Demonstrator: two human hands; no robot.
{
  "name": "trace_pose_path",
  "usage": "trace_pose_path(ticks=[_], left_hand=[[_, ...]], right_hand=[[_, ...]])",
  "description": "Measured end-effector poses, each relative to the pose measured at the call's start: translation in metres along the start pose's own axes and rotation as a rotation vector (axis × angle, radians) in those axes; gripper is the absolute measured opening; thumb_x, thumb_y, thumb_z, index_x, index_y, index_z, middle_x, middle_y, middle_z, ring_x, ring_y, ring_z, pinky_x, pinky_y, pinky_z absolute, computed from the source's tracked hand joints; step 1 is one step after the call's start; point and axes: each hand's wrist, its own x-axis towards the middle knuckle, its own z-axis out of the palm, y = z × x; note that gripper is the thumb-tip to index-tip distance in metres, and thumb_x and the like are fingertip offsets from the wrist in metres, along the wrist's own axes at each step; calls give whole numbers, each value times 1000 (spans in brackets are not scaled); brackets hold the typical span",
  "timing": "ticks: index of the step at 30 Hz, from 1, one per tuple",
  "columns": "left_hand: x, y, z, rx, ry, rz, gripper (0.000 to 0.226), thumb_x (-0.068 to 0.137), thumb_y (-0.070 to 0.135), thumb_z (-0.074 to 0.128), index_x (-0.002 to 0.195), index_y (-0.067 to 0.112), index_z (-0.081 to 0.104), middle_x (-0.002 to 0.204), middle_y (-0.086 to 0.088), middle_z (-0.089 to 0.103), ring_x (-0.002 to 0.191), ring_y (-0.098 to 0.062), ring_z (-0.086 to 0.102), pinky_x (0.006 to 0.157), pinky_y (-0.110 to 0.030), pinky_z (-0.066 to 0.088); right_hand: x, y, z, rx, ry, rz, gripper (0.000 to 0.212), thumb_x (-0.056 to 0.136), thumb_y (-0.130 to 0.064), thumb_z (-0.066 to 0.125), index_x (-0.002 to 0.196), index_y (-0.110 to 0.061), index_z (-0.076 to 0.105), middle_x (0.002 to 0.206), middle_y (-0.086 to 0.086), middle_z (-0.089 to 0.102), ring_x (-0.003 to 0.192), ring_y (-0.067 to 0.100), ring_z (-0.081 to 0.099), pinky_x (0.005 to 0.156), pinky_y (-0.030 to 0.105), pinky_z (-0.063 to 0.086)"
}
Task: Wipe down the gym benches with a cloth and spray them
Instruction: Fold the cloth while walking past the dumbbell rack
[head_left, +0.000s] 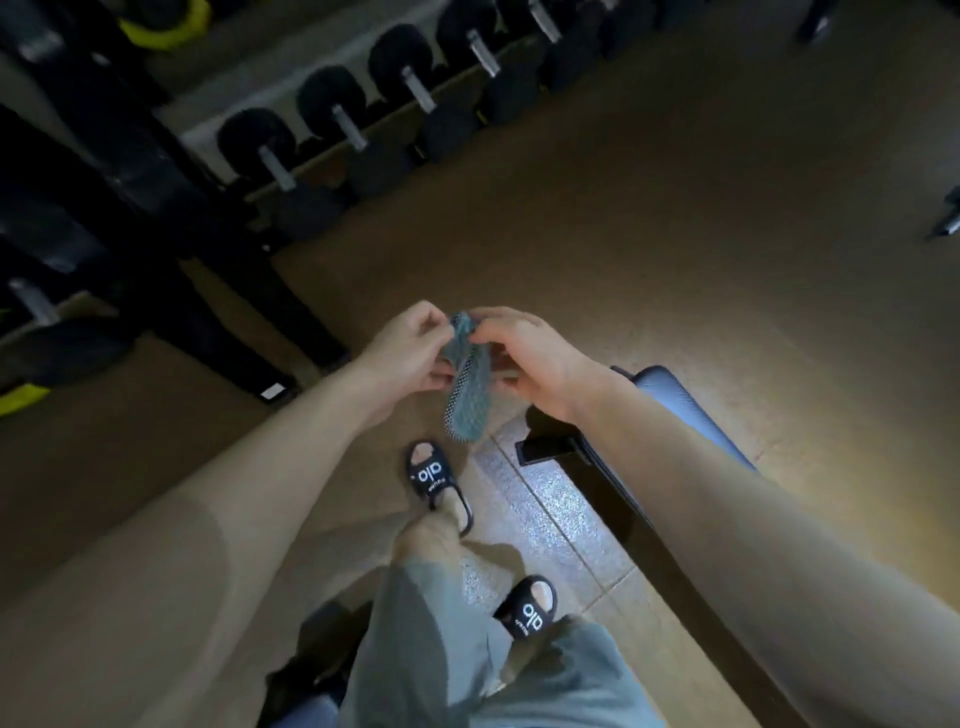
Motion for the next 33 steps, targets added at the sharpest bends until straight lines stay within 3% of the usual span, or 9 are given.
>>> trace_pose_path(ticks=[4, 9, 13, 17, 21, 25, 29, 33], left_hand=[[-22, -11, -63, -10, 44, 17, 17, 108, 22, 46, 112, 7, 54, 112, -11, 69, 99, -25, 74, 84, -33, 62], [-29, -28, -149, 136, 166, 84, 16, 107, 25, 47, 97, 18, 58, 86, -1, 63, 79, -15, 62, 70, -29, 50], [-43, -37, -212, 269, 251, 120, 19, 106, 26, 49, 100, 12, 60, 90, -5, 64, 77, -14, 55, 69, -31, 43], [-62, -45, -264, 346, 332, 88, 15, 104, 34, 50, 93, 28, 59, 91, 6, 64, 83, -12, 60, 69, -31, 45], [-81, -51, -305, 371, 369, 5, 20, 95, 47, 60, 91, 28, 64, 86, 7, 66, 79, -9, 62, 68, -31, 47], [-94, -65, -330, 431, 511, -57, 28, 91, 41, 65, 70, 30, 49, 71, 8, 55, 72, -17, 54, 59, -33, 36], [-105, -84, -348, 392, 673, -166, 22, 97, 36, 57, 84, 19, 57, 78, -1, 58, 75, -20, 56, 59, -34, 37], [-120, -113, -361, 248, 884, -216, 28, 95, 30, 60, 75, 13, 49, 66, -1, 52, 63, -19, 52, 51, -27, 34]], right_hand=[[12, -30, 54, -243, -135, 35, 21, 101, -16, 52, 116, -19, 66, 114, 9, 69, 105, 22, 69, 89, 39, 58], [51, -77, 135, -591, -191, -21, 13, 95, -7, 62, 108, -9, 62, 107, 14, 70, 95, 23, 73, 83, 40, 63], [81, -108, 192, -862, -290, -145, 9, 92, -14, 68, 100, -14, 64, 104, 7, 68, 93, 17, 71, 78, 33, 64], [101, -129, 245, -1155, -364, -305, 11, 86, -25, 71, 94, -20, 67, 93, -3, 67, 89, 13, 64, 75, 32, 52], [122, -149, 298, -1370, -518, -458, 13, 81, -29, 73, 79, -24, 62, 88, -7, 59, 89, 17, 59, 74, 34, 48], [144, -162, 350, -1376, -693, -462, 17, 84, -27, 71, 79, -14, 60, 84, 3, 59, 77, 18, 56, 65, 34, 43], [159, -166, 398, -1376, -848, -495, 19, 86, -23, 69, 77, -17, 53, 74, -2, 52, 67, 14, 49, 61, 32, 37], [169, -161, 438, -1430, -965, -500, 20, 85, -27, 71, 80, -18, 53, 74, -4, 53, 66, 12, 47, 61, 31, 37]])
